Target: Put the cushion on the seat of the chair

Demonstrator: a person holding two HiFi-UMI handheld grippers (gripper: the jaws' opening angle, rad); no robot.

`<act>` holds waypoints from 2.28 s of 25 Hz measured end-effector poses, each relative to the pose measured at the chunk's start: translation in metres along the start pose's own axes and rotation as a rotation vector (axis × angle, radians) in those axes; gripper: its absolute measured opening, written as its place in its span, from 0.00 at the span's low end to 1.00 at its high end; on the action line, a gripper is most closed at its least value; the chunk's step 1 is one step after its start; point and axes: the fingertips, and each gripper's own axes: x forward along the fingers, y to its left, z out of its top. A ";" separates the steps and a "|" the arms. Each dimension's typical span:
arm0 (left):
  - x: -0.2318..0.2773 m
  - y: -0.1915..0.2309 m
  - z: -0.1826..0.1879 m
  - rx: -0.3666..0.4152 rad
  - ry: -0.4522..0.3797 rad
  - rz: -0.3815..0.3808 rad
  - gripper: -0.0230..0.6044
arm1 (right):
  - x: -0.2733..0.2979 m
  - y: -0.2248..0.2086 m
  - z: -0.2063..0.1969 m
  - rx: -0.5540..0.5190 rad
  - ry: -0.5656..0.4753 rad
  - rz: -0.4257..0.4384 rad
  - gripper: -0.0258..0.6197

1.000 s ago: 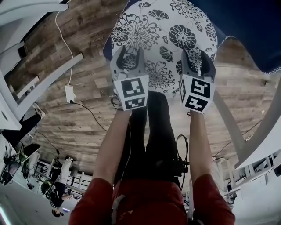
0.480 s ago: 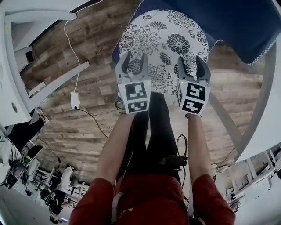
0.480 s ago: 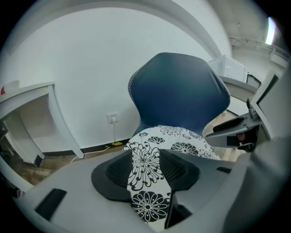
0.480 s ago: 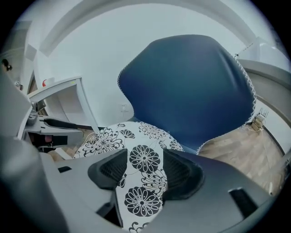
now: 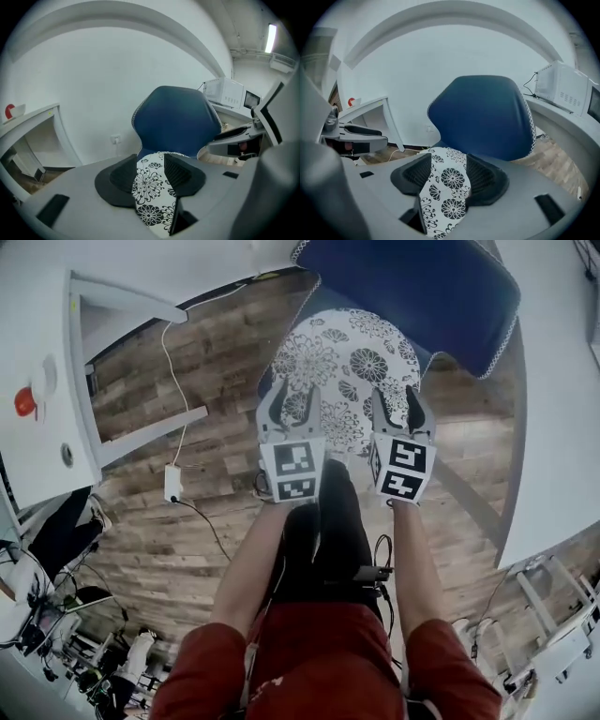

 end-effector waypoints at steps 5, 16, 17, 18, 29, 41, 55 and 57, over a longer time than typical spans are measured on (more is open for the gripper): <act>-0.041 -0.002 0.045 0.011 -0.090 -0.023 0.33 | -0.043 0.010 0.045 0.005 -0.087 -0.002 0.41; -0.149 -0.002 0.149 0.051 -0.323 -0.028 0.16 | -0.157 0.031 0.136 -0.003 -0.317 -0.035 0.22; -0.158 -0.002 0.155 0.057 -0.337 -0.020 0.15 | -0.166 0.033 0.140 -0.005 -0.335 -0.025 0.19; -0.168 -0.005 0.158 0.061 -0.346 -0.015 0.14 | -0.176 0.035 0.141 -0.008 -0.345 -0.013 0.17; -0.292 -0.011 0.189 0.090 -0.513 -0.032 0.09 | -0.291 0.065 0.172 -0.030 -0.493 -0.031 0.12; -0.386 -0.020 0.230 0.167 -0.683 -0.050 0.08 | -0.400 0.092 0.221 -0.093 -0.722 -0.087 0.12; -0.413 -0.026 0.247 0.186 -0.751 -0.051 0.08 | -0.423 0.096 0.231 -0.082 -0.807 -0.086 0.12; -0.412 -0.031 0.248 0.188 -0.749 -0.053 0.08 | -0.423 0.091 0.231 -0.066 -0.806 -0.090 0.12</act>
